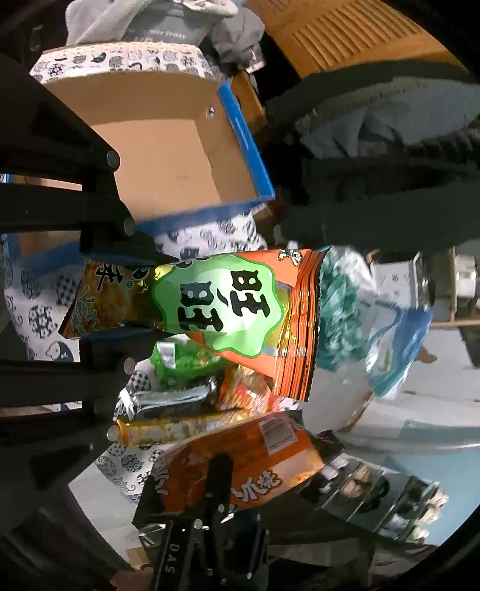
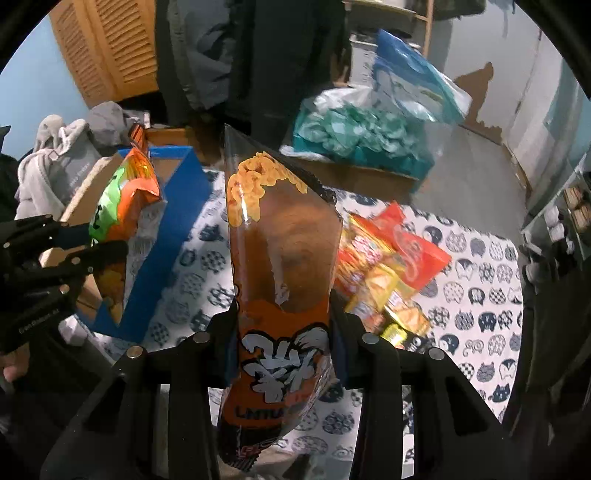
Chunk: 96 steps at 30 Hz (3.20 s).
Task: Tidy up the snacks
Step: 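Lift both bags and carry them over the cardboard box, then lower both bags into the box and open both tools, then move both tools back over the snack pile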
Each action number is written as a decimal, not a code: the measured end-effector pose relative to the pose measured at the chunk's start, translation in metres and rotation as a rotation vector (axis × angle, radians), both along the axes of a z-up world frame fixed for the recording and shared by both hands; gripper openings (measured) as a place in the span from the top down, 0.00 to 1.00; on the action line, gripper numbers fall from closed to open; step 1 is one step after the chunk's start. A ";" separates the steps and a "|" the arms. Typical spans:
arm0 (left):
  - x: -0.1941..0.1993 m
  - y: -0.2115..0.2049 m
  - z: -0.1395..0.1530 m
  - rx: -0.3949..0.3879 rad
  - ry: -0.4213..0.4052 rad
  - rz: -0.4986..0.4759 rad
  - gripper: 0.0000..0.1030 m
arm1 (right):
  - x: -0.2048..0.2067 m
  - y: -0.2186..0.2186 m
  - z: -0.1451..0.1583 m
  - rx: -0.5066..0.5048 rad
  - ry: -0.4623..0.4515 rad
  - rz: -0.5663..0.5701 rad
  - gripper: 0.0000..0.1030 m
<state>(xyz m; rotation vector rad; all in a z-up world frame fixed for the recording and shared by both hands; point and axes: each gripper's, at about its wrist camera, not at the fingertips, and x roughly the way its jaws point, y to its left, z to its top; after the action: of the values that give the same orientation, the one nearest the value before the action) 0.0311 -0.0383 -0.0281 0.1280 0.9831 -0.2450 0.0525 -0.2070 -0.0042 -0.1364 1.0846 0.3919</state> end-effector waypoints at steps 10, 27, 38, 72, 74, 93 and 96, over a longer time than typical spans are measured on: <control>-0.002 0.059 0.014 0.017 -0.058 0.100 0.73 | 0.008 0.061 0.012 0.051 0.006 0.077 0.63; -0.011 0.155 -0.008 0.039 -0.056 0.254 0.73 | 0.023 0.196 0.013 0.068 0.053 0.230 0.63; -0.009 0.199 -0.042 0.003 0.047 0.355 0.73 | 0.026 0.237 -0.012 0.059 0.130 0.262 0.63; 0.002 0.132 -0.021 0.004 -0.003 0.266 0.22 | 0.026 0.123 -0.032 -0.045 0.134 0.071 0.27; 0.005 0.122 -0.021 0.013 -0.007 0.251 0.22 | 0.025 0.111 -0.034 -0.045 0.143 0.058 0.27; 0.020 0.014 -0.033 -0.004 0.077 0.080 0.22 | 0.014 -0.030 -0.064 -0.076 0.202 -0.177 0.27; 0.023 -0.005 -0.040 0.004 0.093 0.058 0.22 | 0.012 -0.050 -0.073 -0.093 0.216 -0.219 0.27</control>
<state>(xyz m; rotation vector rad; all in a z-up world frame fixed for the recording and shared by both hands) 0.0537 -0.0428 -0.0677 0.0919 1.0780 -0.1969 0.0641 -0.2568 -0.0777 -0.0571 1.3172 0.1616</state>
